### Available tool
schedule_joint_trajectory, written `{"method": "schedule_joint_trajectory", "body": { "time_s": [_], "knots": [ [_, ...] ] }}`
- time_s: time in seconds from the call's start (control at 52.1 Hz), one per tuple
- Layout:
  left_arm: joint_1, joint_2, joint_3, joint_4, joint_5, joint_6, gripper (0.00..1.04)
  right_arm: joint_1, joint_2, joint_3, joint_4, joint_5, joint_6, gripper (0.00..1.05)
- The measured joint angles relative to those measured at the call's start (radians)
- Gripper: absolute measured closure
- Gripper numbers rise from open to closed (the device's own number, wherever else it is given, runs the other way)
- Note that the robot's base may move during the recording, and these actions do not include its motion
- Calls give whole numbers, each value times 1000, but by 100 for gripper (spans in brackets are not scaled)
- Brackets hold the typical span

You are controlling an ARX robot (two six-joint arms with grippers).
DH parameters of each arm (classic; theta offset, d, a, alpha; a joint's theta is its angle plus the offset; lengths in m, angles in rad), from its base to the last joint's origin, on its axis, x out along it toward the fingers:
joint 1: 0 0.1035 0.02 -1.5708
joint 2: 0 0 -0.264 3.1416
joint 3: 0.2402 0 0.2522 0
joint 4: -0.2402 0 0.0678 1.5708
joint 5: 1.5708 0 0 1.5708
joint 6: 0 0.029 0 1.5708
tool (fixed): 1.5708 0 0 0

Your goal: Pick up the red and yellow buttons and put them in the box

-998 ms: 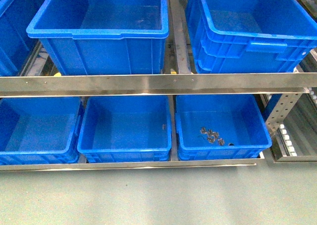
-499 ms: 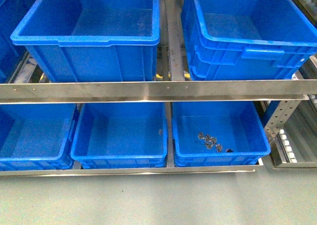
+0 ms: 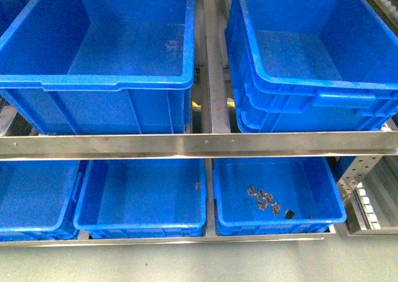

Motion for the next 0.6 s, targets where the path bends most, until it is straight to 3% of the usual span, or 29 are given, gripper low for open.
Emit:
{"method": "schedule_joint_trajectory", "body": {
  "time_s": [0.346,0.595],
  "knots": [
    [0,0,0,0,0,0,8,-115,110,-1,117,-51,15,79],
    [0,0,0,0,0,0,8,-236,335,26,298,-178,18,79]
  ]
}}
